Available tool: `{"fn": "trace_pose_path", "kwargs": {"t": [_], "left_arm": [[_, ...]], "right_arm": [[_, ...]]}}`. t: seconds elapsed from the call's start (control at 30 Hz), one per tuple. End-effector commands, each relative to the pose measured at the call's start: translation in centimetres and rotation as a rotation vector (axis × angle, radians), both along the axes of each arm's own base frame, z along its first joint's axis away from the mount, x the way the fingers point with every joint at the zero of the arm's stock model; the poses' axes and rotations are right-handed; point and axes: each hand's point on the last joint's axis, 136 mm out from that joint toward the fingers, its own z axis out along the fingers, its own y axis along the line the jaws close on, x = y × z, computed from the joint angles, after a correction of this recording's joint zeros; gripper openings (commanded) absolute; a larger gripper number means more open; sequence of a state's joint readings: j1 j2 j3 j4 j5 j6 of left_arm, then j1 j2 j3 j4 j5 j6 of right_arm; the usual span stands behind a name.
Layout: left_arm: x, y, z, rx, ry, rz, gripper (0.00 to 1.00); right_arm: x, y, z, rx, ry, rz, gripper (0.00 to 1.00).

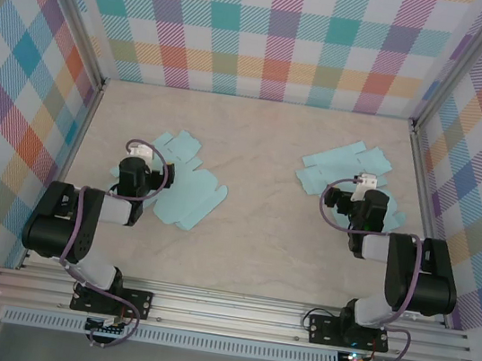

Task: Fold the paper box

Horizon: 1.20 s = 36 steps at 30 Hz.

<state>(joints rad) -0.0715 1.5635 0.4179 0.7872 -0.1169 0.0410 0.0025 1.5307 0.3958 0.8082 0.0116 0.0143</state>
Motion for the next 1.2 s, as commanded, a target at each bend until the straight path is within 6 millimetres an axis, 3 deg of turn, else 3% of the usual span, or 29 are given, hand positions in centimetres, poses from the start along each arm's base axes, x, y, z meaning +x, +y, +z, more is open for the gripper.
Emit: {"fn": "trace_pose_path", "kwargs": {"t": [0.0,0.93,1.17], "left_arm": [[0.3,-0.3,0.5,-0.011,-0.020,-0.001,1.00],[0.3,-0.3,0.6,-0.016,-0.022,-0.002,1.00],[0.0,0.3,4.3,-0.010,-0.023,0.033,1.00]], "right_arm": [[0.6,0.2,0.9,0.002,-0.035,0.003,1.00],[0.5,0.2,0.9,0.002,-0.035,0.003,1.00],[0.6,0.1,1.0,0.002,-0.035,-0.003,1.00]]}}
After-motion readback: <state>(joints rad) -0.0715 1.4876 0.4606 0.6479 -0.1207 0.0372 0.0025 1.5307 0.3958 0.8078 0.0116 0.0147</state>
